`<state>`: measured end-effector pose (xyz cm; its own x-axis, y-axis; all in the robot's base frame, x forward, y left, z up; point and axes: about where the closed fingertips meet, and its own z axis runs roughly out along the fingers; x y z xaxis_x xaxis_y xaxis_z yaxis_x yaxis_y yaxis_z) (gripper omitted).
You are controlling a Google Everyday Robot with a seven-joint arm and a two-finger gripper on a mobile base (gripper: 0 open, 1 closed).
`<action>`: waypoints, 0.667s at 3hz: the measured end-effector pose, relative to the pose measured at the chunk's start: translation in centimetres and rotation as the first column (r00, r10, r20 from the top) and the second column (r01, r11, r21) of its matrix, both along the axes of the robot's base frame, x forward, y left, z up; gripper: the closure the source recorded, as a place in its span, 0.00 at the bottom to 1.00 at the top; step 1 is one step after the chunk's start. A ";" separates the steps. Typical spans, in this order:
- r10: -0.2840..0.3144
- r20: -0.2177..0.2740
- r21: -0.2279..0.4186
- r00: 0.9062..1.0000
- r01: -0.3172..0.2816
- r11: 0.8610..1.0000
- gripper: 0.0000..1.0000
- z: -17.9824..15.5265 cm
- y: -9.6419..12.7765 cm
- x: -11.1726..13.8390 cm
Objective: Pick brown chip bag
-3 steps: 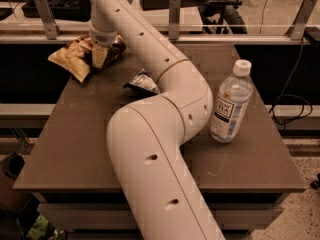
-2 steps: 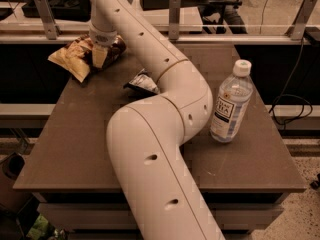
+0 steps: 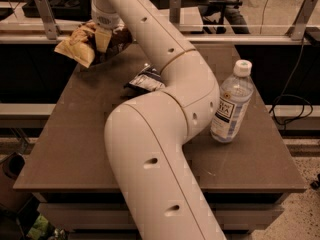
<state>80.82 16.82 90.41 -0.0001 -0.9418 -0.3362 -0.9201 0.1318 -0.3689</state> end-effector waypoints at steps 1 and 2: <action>-0.019 0.027 -0.004 0.999 0.019 1.000 1.00 2.1 -0.8 -0.2; -0.040 0.066 -0.013 0.997 0.041 0.999 1.00 4.9 -1.5 -0.5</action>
Offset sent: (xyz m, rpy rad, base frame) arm -0.0013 -0.0296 0.1038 -0.0357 -0.1088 -0.0721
